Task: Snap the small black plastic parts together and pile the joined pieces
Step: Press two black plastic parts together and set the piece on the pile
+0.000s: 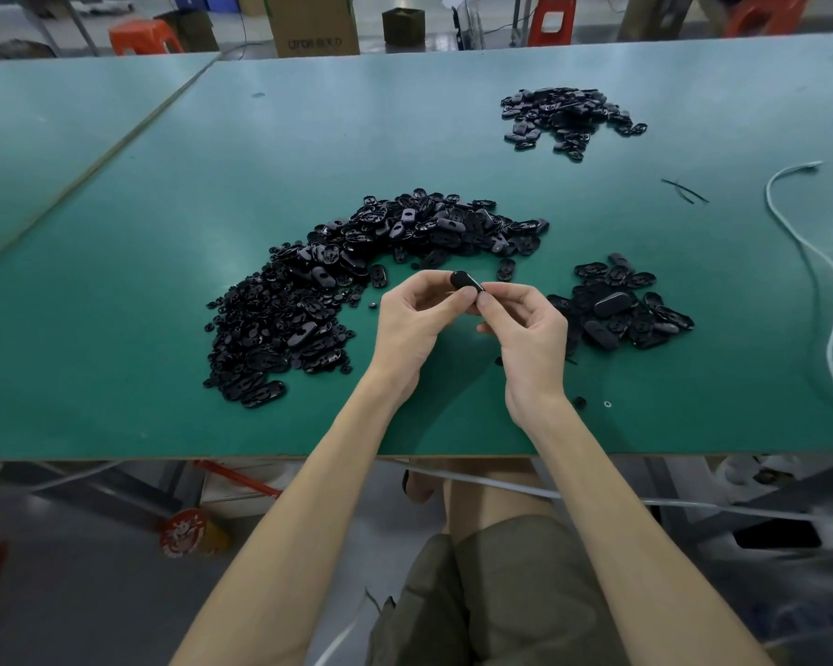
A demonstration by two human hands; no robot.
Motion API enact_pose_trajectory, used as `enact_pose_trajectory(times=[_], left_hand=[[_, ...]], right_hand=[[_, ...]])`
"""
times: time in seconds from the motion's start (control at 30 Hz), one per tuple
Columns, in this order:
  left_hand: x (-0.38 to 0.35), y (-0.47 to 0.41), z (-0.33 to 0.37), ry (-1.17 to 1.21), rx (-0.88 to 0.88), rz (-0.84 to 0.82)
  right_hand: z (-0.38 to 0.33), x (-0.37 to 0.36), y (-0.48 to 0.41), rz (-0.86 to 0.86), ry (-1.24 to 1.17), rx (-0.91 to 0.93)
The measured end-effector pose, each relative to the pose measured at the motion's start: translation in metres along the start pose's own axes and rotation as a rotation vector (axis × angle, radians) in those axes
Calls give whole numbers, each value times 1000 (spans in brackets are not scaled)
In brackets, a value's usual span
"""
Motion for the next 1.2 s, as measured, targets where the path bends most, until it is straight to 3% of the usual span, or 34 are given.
enact_pose_trajectory(times=[0.4, 0.7, 1.2], left_hand=[[1, -1, 3, 36, 1, 16], [-5, 4, 9, -117, 16, -75], [-3, 3, 11, -123, 14, -105]], right_hand=[[2, 0, -1, -42, 112, -9], [3, 2, -2, 30, 53, 17], [3, 2, -2, 37, 50, -6]])
Point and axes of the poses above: each hand's wrist, its own y-axis away from the middle knuckle, its own x-axis out of the back of the hand, z = x × y, the point moved 1 cm from there along -y, towards the middle knuckle, and after that the axes turned 8 degrees about -y, right-handed, at the moved point
